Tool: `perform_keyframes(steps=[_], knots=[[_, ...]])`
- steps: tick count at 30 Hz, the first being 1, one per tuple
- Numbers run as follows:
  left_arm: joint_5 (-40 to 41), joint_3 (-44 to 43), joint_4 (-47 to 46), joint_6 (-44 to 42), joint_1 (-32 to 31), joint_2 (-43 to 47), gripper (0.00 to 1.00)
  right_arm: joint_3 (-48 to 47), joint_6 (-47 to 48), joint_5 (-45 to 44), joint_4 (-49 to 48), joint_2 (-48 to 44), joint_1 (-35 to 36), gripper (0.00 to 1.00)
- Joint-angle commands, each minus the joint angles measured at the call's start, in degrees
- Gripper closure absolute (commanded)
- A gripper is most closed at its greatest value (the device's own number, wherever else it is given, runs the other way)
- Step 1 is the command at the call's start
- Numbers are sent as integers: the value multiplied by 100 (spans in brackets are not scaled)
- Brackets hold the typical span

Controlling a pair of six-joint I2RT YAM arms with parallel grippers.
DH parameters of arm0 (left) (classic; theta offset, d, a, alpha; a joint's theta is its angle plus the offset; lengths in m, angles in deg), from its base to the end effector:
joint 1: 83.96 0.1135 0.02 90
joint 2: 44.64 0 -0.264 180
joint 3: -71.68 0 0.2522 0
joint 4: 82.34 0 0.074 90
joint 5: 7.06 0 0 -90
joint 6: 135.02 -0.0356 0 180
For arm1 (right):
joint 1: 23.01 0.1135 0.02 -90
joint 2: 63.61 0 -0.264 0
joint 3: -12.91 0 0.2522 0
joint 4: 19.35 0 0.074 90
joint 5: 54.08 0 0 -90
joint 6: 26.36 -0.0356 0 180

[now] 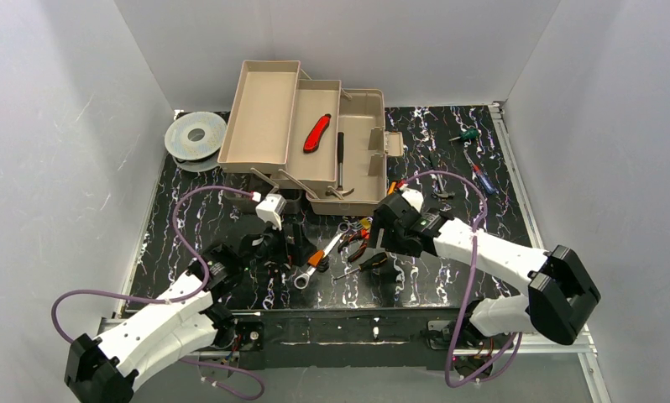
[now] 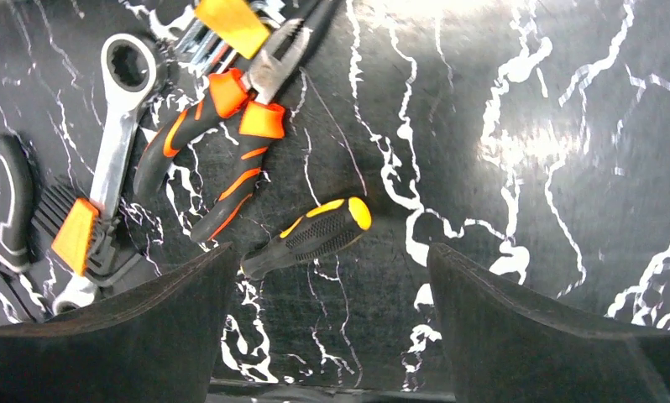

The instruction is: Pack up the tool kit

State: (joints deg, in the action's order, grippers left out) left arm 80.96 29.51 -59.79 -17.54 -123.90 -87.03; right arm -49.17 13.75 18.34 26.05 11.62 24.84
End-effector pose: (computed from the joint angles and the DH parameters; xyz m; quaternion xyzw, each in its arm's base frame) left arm 0.1359 -0.1154 0.2481 0.0999 0.8267 -0.3192 0.4525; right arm 0.1788 0.1815 0.2193 0.0583 0.9504 0.1050 0.2870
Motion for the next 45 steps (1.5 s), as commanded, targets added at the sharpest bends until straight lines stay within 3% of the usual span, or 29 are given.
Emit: perform_keyframes(steps=[1,13,23,29,33,38,45], knots=[[-18,81,-224,-95,-28,-98,2,8,-1858,-840,648,-186,199,10],[-47,301,-330,-116,-26,123,2,171,-2987,-811,261,287,265,19],[-2,447,-198,-160,-31,458,2,109,-3260,-375,-41,1040,277,35],[35,481,-161,-204,-29,522,2,22,-3201,-285,26,1378,278,62],[-197,445,-225,-291,-29,458,2,220,-3153,-540,36,959,278,98],[-758,369,-492,-417,-30,256,2,545,-2571,-698,-385,255,279,99],[-1224,254,-1074,-207,-41,-201,2,1410,-975,-287,-2096,-1060,278,99]])
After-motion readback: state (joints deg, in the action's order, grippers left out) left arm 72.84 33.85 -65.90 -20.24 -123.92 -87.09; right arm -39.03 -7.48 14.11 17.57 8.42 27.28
